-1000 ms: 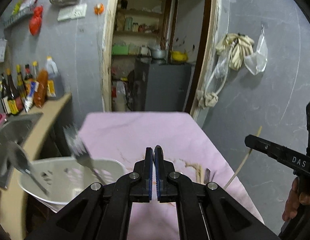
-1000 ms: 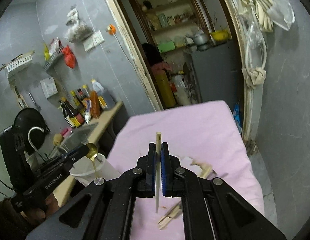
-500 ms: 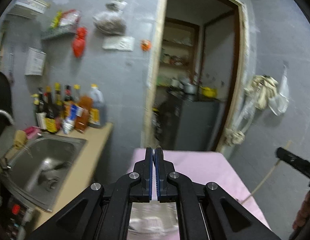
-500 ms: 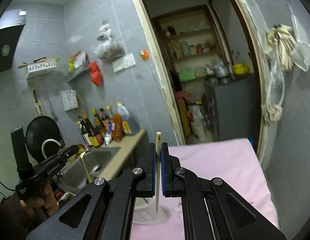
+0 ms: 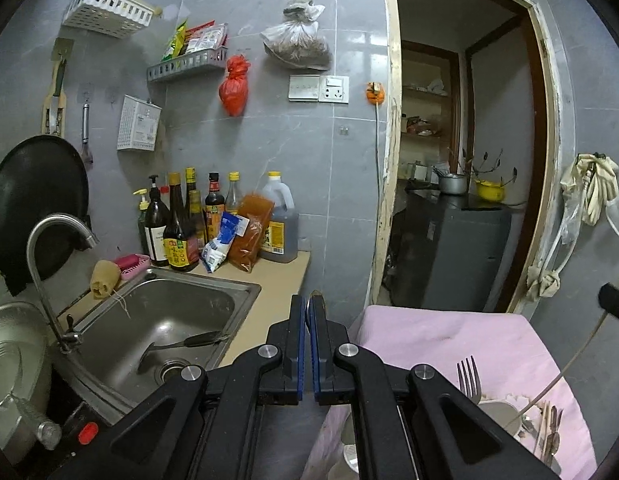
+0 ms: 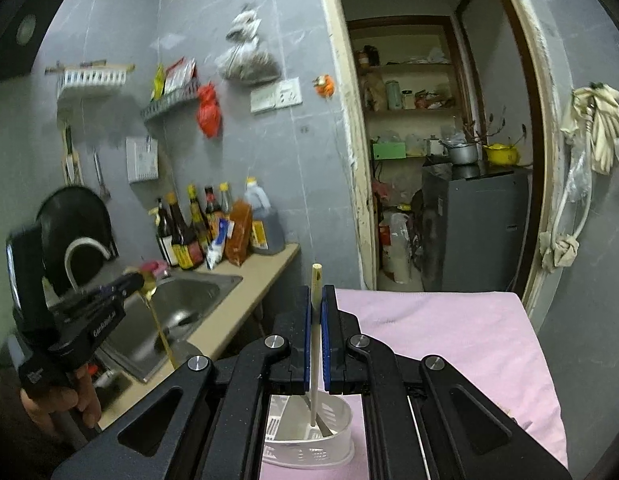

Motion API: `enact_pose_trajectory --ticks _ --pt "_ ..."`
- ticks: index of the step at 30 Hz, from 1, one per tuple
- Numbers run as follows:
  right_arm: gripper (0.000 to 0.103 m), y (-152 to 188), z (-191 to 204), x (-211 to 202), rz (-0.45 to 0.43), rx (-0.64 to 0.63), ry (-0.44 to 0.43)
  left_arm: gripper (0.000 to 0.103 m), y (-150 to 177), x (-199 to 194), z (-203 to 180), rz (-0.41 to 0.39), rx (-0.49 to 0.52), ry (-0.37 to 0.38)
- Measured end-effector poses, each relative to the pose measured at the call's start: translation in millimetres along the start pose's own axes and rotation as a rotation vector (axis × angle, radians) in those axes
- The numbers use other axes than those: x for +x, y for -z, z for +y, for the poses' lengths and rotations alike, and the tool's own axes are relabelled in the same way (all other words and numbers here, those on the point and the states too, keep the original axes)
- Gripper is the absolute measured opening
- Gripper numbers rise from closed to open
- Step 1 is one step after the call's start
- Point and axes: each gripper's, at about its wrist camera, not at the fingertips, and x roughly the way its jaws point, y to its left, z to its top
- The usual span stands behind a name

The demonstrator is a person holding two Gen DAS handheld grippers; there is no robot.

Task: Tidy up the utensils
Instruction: 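Carry both utensils over the white caddy and open both tools to release them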

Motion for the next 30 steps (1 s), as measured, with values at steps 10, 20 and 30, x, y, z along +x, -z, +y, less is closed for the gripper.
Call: enact_pose_trajectory --ticks 10,20,30 --pt "0.004 24 6 26 0.083 0.003 0.014 0.003 23 11 -37 -0.037 0.150 0.053" --pt "0.004 40 -12 33 0.143 0.125 -0.051 0.005 36 16 -42 0.056 0.167 0.148" --pt "0.035 37 -19 16 0.095 0.154 -0.067 0.007 36 23 -24 0.194 0.043 0.247"
